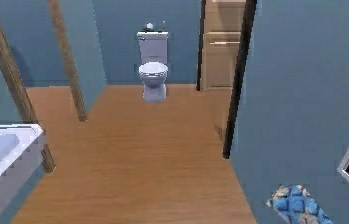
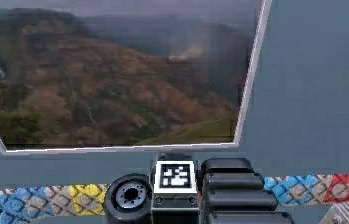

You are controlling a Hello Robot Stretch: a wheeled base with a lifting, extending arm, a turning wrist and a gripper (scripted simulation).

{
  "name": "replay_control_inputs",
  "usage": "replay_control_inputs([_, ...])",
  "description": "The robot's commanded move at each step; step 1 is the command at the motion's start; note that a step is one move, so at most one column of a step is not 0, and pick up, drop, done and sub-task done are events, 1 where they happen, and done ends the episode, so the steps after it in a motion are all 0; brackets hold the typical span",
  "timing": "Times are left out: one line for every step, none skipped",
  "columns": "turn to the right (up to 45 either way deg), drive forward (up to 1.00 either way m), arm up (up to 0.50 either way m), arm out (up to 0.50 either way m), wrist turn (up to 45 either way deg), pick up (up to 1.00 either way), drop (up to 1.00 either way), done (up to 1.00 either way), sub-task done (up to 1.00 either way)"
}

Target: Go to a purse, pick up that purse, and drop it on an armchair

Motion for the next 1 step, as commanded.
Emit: replay_control_inputs([0.0, 1.0, 0.0, 0.0, 0.0, 0.0, 0.0, 0.0, 0.0])
